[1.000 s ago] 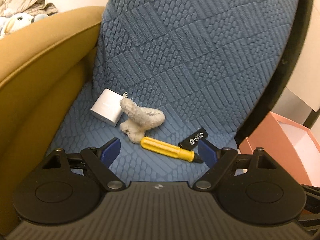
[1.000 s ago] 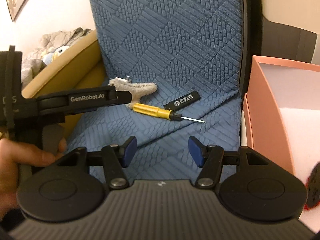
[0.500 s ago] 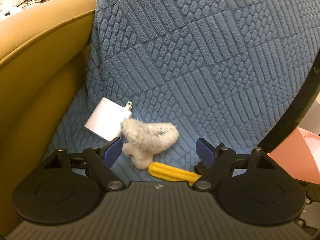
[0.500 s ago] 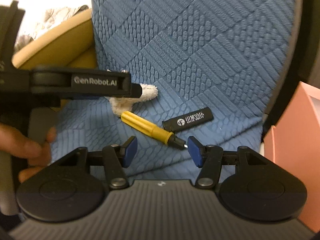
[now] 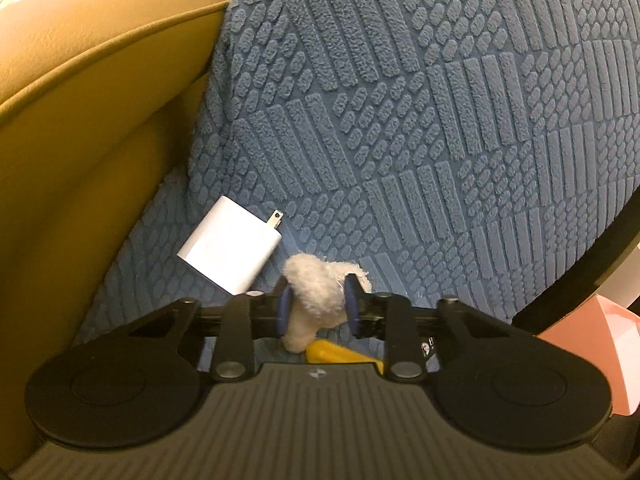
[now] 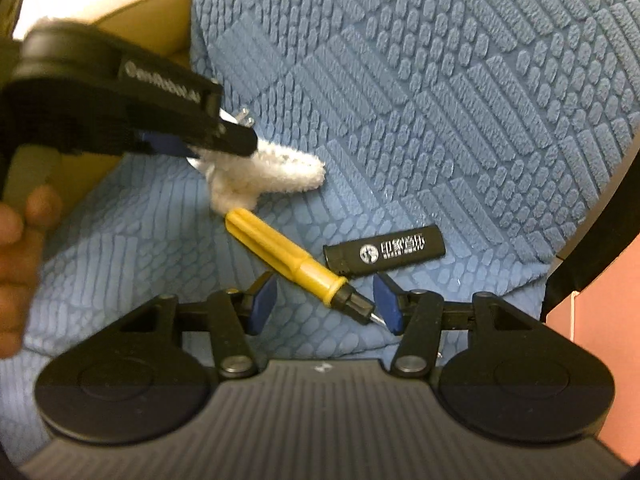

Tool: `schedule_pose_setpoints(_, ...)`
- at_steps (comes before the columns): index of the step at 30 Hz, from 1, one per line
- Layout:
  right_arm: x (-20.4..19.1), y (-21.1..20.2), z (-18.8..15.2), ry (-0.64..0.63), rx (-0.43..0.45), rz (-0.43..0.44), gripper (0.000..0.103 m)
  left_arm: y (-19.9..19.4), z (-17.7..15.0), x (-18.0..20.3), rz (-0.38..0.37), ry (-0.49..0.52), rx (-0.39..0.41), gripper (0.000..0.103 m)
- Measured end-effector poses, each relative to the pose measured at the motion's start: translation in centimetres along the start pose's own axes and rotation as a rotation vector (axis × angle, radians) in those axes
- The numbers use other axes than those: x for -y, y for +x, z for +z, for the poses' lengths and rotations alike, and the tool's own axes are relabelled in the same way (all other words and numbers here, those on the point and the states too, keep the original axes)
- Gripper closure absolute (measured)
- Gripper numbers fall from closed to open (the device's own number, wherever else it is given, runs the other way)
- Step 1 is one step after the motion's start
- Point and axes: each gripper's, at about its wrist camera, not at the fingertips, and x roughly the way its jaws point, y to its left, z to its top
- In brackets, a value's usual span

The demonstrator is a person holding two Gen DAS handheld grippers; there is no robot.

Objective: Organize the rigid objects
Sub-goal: 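Grasp the white fluffy toy with the left tool while the right tool reaches the yellow screwdriver, then lift the fluffy toy with the left tool while the right tool grasps and lifts the screwdriver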

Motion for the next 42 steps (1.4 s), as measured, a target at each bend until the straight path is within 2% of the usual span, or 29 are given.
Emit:
schedule_pose_setpoints(3, 0.4, 0.2, 0.0, 0.023, -0.013, 0.018, 0.053, 0.2, 0.0, 0.0, -0.013, 0.003, -0.008, 0.079)
schedule_pose_setpoints(4, 0.6, 0.2, 0.0, 0.030, -0.020, 0.017, 0.056, 0.2, -0.1, 0.0, -0.021, 0.003, -0.013, 0.082)
schedule_pose_setpoints(5, 0.6, 0.2, 0.0, 0.030, -0.023, 0.012, 0.065, 0.2, -0.2, 0.1, -0.028, 0.007, -0.019, 0.085)
schedule_pose_setpoints(9, 0.4, -0.4, 0.0, 0.014, -0.045, 0.009, 0.071, 0.3, -0.6, 0.5, -0.052, 0.031, -0.049, 0.089)
schedule_pose_setpoints(18, -1.5, -3.8, -1.2, -0.010, -0.060, -0.003, 0.074, -1.4, -1.4, -0.3, -0.051, 0.003, -0.061, 0.090)
schedule_pose_setpoints(26, -2.1, -7.0, -3.7, 0.073, -0.073, -0.022, 0.075, -3.7, -3.0, -0.7, -0.054, -0.008, -0.064, 0.090)
schedule_pose_setpoints(28, -2.3, -7.6, -4.2, 0.093, -0.080, -0.027, 0.076, -4.3, -3.5, -0.5, -0.059, 0.010, -0.071, 0.090)
schedule_pose_setpoints(29, -2.4, -7.9, -4.4, 0.098, -0.084, -0.025, 0.082, -4.5, -3.7, -0.4, -0.061, 0.019, -0.072, 0.090)
schedule_pose_setpoints(31, -2.7, -8.7, -5.1, 0.108, -0.087, -0.038, 0.086, -5.1, -4.3, -0.3, -0.066, 0.035, -0.077, 0.090)
schedule_pose_setpoints(42, -3.5, -12.1, -9.0, 0.176, -0.114, -0.063, 0.088, -9.3, -8.5, -0.1, -0.090, 0.072, -0.116, 0.090)
